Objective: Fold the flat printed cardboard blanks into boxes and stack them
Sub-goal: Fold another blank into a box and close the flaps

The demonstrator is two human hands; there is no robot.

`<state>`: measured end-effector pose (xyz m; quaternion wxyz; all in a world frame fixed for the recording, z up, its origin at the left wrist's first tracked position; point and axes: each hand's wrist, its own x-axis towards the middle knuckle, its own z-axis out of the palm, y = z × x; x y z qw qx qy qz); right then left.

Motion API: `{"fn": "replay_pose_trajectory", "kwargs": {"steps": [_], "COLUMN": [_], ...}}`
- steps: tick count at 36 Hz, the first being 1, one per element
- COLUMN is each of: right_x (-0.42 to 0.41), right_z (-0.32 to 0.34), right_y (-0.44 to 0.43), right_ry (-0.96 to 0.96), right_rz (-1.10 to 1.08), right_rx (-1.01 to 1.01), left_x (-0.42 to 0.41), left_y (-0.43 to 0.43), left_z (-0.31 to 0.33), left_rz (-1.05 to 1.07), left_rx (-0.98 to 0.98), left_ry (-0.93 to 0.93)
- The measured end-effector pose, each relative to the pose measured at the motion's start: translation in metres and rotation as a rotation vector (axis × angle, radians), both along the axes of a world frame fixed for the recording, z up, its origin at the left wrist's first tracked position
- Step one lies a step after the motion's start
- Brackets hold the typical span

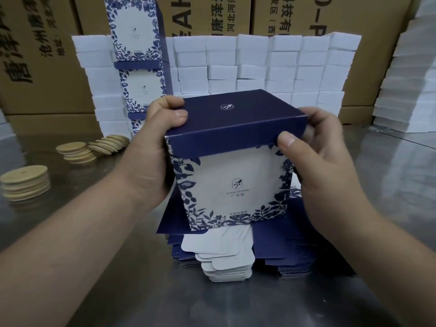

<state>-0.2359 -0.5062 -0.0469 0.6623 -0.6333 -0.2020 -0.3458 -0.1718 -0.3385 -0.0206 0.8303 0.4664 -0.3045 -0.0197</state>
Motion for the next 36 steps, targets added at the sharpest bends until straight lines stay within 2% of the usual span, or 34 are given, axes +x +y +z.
{"fn": "replay_pose_trajectory", "kwargs": {"steps": [6, 10, 12, 16, 19, 21, 25, 27, 32, 36], "right_x": [-0.005, -0.004, -0.003, -0.003, -0.004, -0.005, -0.006, -0.007, -0.01, -0.01], "right_z": [0.005, 0.001, -0.002, -0.002, -0.002, -0.002, -0.004, -0.005, -0.004, -0.004], "right_y": [-0.002, -0.003, -0.002, -0.002, -0.001, -0.001, 0.001, 0.003, 0.003, 0.008], "right_ry": [-0.068, -0.044, -0.059, -0.078, -0.103, -0.108, -0.159, -0.185, -0.217, -0.223], "right_rz": [-0.189, -0.213, -0.218, -0.222, -0.236, -0.262, -0.415, -0.45, -0.49, -0.526], "right_rx": [-0.311, -0.335, -0.368, -0.404, -0.43, -0.451, -0.574, -0.618, -0.682, -0.753], "left_x": [-0.007, -0.008, -0.008, -0.017, -0.019, -0.017, -0.017, -0.015, -0.016, -0.027], "left_y": [-0.004, -0.007, -0.009, -0.012, -0.012, -0.012, -0.013, -0.01, -0.003, -0.009], "left_z": [0.001, -0.002, -0.008, -0.017, -0.018, -0.017, -0.01, -0.01, -0.007, -0.01], "left_rz": [0.069, 0.232, 0.319, 0.345, 0.537, 0.625, 0.739, 0.833, 1.137, 1.13], "left_rx": [0.017, -0.028, 0.011, 0.064, 0.251, 0.288, 0.174, 0.185, 0.469, 0.557], "left_ry": [0.006, 0.005, -0.052, -0.222, -0.442, -0.473, -0.43, -0.436, -0.668, -0.797]}}
